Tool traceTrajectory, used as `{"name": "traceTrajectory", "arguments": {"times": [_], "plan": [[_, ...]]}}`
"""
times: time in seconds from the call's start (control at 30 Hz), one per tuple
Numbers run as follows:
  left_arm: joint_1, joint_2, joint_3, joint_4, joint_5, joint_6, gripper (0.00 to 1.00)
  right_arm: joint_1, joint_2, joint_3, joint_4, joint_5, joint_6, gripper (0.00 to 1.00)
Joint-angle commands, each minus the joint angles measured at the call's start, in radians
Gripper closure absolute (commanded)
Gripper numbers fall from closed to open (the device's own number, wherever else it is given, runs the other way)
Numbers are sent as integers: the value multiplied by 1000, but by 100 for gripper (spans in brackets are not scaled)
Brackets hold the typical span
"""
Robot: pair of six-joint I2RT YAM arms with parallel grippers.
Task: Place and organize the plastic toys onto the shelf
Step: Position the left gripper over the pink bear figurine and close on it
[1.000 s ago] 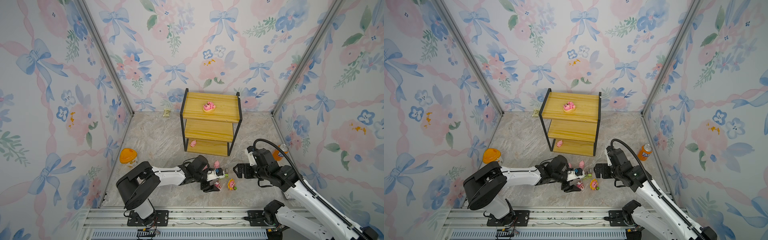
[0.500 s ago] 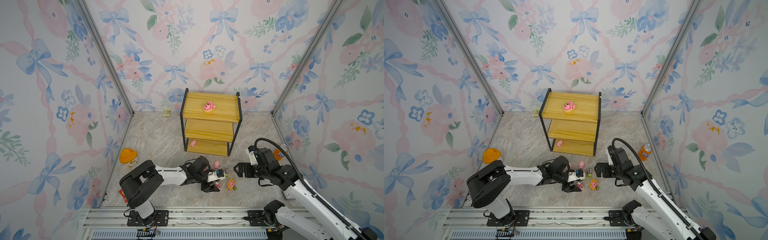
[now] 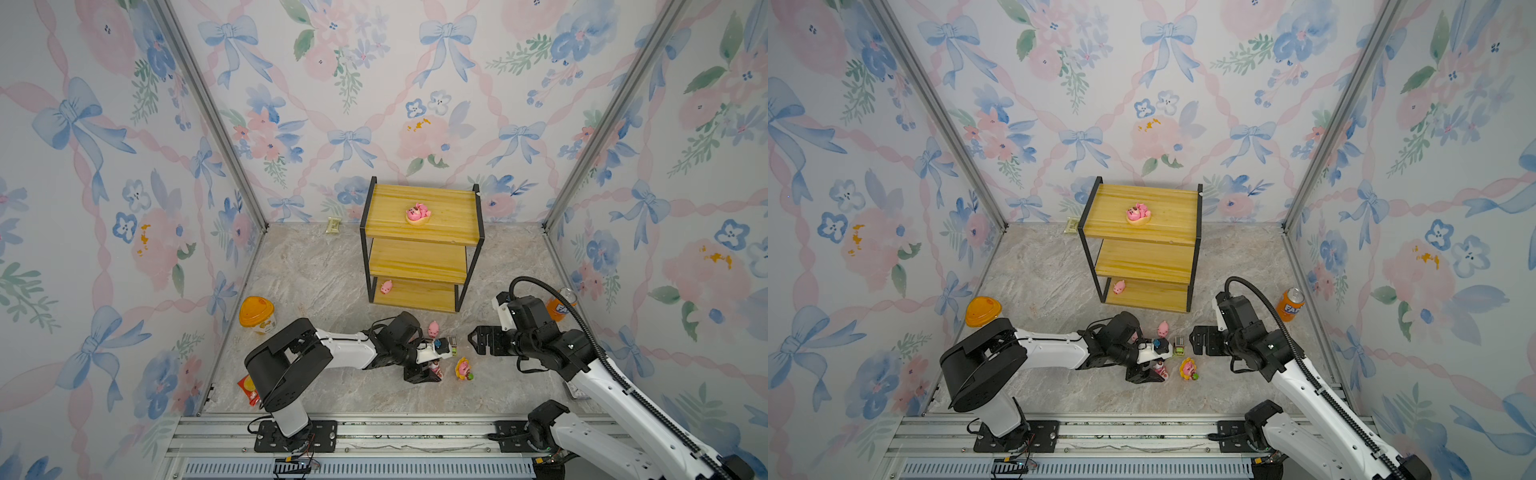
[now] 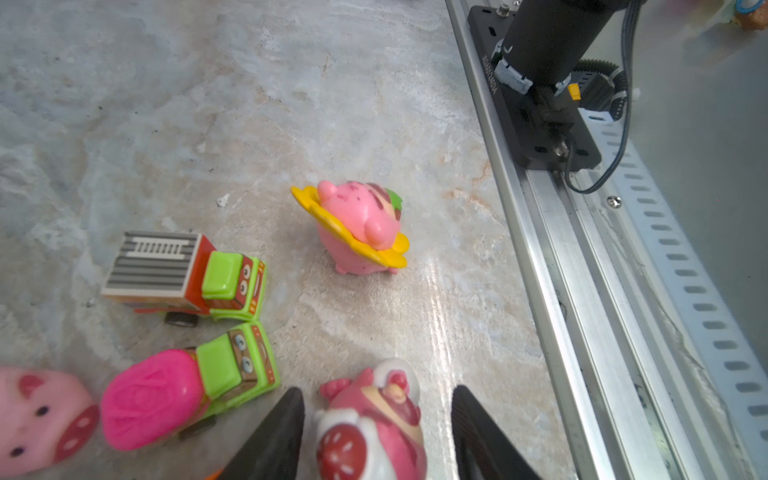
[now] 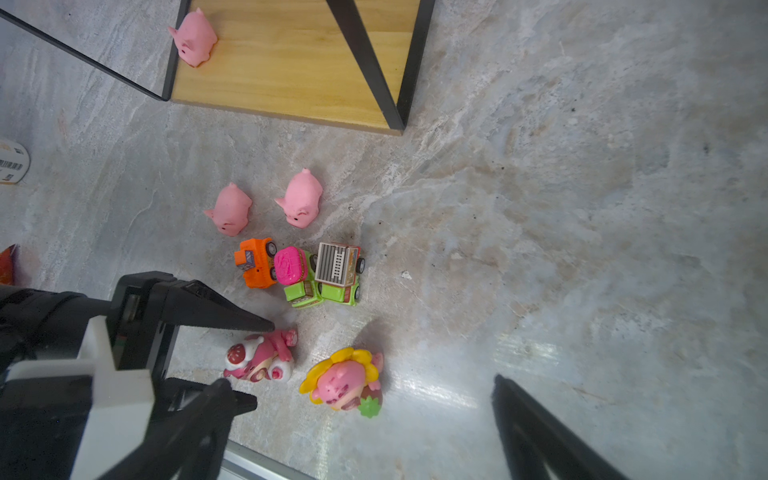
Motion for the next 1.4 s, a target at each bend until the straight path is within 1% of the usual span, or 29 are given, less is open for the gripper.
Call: {"name": "traceTrajectory", "arguments": {"times": [0.0, 0.1, 0.23, 0.7, 0.77, 1.17, 1.37], "plan": [[-7, 29, 42, 7, 2, 10, 44, -9, -4, -13, -20, -8, -4, 1], [-8, 43, 47, 7, 5, 7, 47, -10, -9, -14, -22, -5, -3, 1], [-8, 43, 41, 7, 4, 10, 48, -10, -19, -14, -26, -2, -3, 1], [-8, 34, 9, 5, -18, 14, 47, -13, -15, -11, -32, -2, -1, 1], [-8, 30, -25, 6, -24, 14, 48, -12, -16, -11, -34, -1, 0, 1], [-6, 25, -14, 4, -31, 10, 49, -13, -8, -8, -29, -2, 0, 1], [-6, 28, -6, 4, -38, 6, 54, -12, -13, -10, -35, 0, -1, 1]]}}
